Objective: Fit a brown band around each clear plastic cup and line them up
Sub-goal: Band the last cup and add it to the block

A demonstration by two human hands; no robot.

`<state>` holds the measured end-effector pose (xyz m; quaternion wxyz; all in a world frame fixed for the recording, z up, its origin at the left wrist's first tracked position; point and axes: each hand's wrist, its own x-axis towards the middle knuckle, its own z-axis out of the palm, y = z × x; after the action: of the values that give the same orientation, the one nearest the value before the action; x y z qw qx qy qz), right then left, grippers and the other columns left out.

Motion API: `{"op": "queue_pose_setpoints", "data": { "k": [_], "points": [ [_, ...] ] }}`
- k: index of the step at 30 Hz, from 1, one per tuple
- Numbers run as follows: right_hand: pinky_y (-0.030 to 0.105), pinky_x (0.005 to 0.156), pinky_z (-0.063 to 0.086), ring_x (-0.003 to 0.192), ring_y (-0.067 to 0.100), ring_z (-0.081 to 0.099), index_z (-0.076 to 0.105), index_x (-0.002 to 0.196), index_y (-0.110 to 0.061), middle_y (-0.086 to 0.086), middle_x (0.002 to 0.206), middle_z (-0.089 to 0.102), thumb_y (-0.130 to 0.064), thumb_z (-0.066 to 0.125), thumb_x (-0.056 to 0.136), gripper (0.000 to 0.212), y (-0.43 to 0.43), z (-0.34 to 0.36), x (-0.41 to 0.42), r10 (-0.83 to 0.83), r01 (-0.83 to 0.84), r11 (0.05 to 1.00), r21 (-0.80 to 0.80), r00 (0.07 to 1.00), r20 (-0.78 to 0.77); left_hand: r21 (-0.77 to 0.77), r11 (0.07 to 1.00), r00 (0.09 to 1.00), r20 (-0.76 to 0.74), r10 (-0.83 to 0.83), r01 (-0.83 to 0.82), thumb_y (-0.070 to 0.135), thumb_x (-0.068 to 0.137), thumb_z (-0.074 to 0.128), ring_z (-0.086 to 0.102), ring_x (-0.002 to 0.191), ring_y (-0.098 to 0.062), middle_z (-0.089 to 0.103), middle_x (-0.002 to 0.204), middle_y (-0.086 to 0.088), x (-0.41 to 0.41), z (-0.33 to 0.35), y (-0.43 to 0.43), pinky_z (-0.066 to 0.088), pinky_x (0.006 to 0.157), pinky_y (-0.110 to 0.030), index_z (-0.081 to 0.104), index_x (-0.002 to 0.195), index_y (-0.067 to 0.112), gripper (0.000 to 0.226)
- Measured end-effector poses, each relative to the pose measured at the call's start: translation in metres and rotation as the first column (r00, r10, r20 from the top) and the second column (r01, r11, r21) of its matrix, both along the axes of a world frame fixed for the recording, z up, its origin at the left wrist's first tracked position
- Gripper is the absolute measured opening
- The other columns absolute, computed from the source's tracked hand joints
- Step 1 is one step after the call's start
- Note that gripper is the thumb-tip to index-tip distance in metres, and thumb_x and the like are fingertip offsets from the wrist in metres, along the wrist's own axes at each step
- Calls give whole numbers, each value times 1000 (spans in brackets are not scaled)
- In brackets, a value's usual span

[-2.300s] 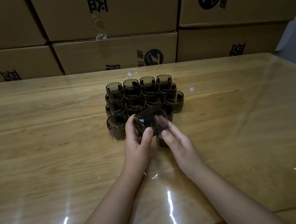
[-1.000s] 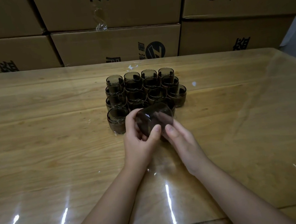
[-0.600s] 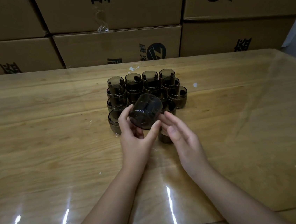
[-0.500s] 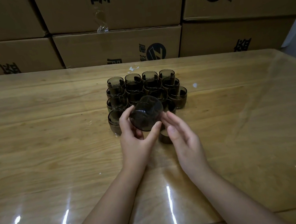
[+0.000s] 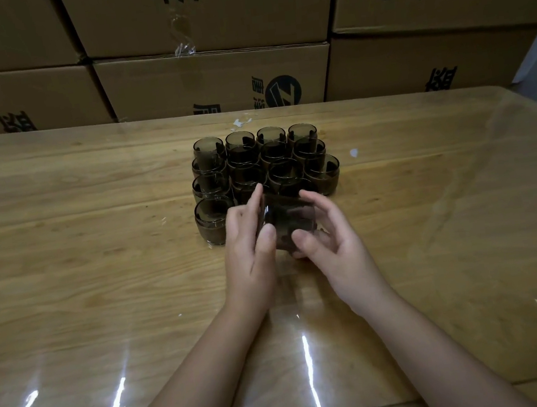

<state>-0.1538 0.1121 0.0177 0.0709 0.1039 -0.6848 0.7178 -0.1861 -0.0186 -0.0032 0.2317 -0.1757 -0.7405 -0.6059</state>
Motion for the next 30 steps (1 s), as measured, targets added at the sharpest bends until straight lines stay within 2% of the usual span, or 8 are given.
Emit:
{"op": "queue_pose_setpoints", "data": {
  "k": [3, 7, 12, 16, 20, 23, 26, 30],
  "points": [
    [26, 85, 54, 104, 14, 64, 46, 124, -44, -7, 128, 51, -11, 70, 85, 56, 1, -4, -2, -17, 19, 997, 74, 1000, -24, 42, 999, 1000, 21, -1, 1, 40, 95, 32, 42, 127, 5, 51, 135, 4, 1, 3, 6, 31, 103, -11, 43, 141, 11, 55],
    [20, 77, 53, 103, 8, 64, 48, 120, -45, -17, 123, 53, -7, 72, 83, 59, 1, -9, -7, -135, 137, 990, 35, 990, -46, 23, 997, 997, 22, -81, 80, 35, 96, 32, 32, 141, -3, 38, 150, 1, 7, 5, 13, 25, 113, -17, 33, 145, 9, 55],
    [18, 74, 53, 102, 9, 67, 50, 118, -45, -9, 127, 55, -12, 71, 84, 52, 7, -11, -11, -266, 263, 954, -140, 964, -2, -6, 990, 990, -14, -141, 141, 33, 97, 35, 35, 140, -8, 39, 148, 6, 10, 1, 18, 29, 114, -24, 30, 142, 25, 46],
    [21, 77, 54, 103, 13, 68, 50, 122, -37, -2, 128, 56, -20, 71, 79, 51, 8, -5, -9, -237, 226, 949, -218, 971, -26, 19, 990, 989, 33, -141, 141, 38, 95, 36, 39, 137, -4, 43, 144, 11, 7, -2, 13, 30, 112, -21, 34, 138, 30, 44],
    [23, 80, 54, 105, 13, 67, 49, 125, -32, 1, 127, 56, -24, 71, 77, 53, -2, -1, -1, -100, 88, 984, -156, 993, -67, 101, 986, 988, 69, -141, 134, 49, 92, 38, 41, 132, 4, 46, 139, 14, 1, 1, 6, 31, 105, -11, 39, 137, 24, 52],
    [26, 83, 56, 103, 14, 67, 48, 125, -33, 0, 125, 56, -25, 67, 74, 54, -6, 0, 3, -40, 38, 996, -78, 999, -25, 151, 978, 986, 64, -154, 143, 68, 88, 39, 42, 132, 2, 47, 141, 8, -2, 4, 2, 32, 104, -11, 41, 139, 17, 72],
    [34, 86, 57, 101, 19, 66, 49, 123, -38, -3, 123, 56, -17, 69, 82, 51, -4, -1, 2, -17, 17, 1000, 16, 1000, 9, 173, 975, 984, 86, -155, 139, 54, 88, 40, 43, 133, -2, 49, 142, 6, -2, 5, 2, 35, 107, -17, 42, 136, 22, 58],
    [29, 83, 56, 94, 20, 66, 50, 121, -41, -8, 119, 57, -6, 69, 85, 54, -5, -8, -1, -58, 59, 996, 63, 998, -14, 138, 981, 986, 74, -150, 139, 45, 89, 39, 41, 135, -4, 46, 143, 7, 0, 6, 4, 34, 112, -28, 39, 135, 27, 49]
  ]
}}
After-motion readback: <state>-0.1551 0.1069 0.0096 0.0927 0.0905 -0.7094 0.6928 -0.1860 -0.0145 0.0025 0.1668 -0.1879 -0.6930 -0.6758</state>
